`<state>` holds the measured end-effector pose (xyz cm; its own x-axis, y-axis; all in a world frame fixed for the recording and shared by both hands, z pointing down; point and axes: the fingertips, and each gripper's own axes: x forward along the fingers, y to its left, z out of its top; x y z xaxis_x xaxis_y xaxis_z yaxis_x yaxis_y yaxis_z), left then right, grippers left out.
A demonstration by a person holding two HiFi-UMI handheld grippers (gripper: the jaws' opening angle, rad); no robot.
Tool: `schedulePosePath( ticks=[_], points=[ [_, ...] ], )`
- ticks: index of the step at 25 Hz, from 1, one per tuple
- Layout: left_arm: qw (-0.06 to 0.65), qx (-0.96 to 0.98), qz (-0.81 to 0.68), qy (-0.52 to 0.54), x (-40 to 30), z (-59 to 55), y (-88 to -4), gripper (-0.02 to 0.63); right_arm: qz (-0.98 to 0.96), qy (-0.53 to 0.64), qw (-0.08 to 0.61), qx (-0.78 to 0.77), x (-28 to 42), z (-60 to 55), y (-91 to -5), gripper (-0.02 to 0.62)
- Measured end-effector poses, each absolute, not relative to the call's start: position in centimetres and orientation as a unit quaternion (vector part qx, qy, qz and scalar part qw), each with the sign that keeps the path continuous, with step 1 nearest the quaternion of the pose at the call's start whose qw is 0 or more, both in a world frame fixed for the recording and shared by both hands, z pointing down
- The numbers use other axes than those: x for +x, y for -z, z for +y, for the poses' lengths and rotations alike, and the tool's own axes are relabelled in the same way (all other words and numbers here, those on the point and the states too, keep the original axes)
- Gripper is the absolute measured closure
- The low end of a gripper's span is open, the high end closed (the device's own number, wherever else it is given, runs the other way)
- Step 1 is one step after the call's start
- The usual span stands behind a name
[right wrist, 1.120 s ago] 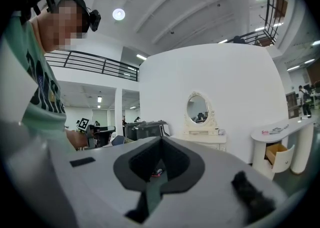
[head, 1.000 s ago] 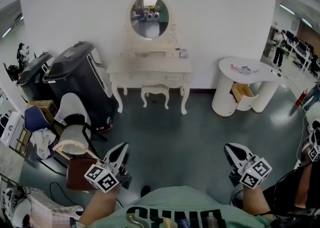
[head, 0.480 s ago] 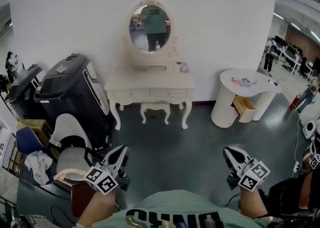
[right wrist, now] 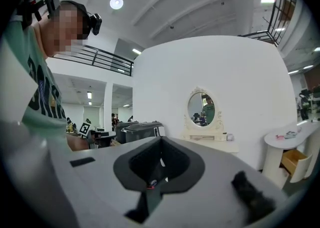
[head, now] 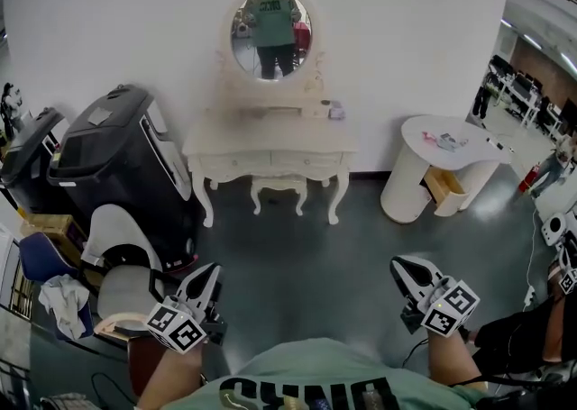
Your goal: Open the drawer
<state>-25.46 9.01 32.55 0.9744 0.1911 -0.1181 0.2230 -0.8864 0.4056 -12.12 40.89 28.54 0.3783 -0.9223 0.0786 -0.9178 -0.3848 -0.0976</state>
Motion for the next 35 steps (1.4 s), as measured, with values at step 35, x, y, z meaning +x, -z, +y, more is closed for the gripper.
schedulePosePath(
  ticks=[35],
  points=[
    [0.193, 0.980, -0.014, 0.035, 1.1, 12.2, -32.6, 0.606, 0.664, 0.060, 0.033, -0.745, 21.4, 38.6, -31.7, 0.587]
  ],
)
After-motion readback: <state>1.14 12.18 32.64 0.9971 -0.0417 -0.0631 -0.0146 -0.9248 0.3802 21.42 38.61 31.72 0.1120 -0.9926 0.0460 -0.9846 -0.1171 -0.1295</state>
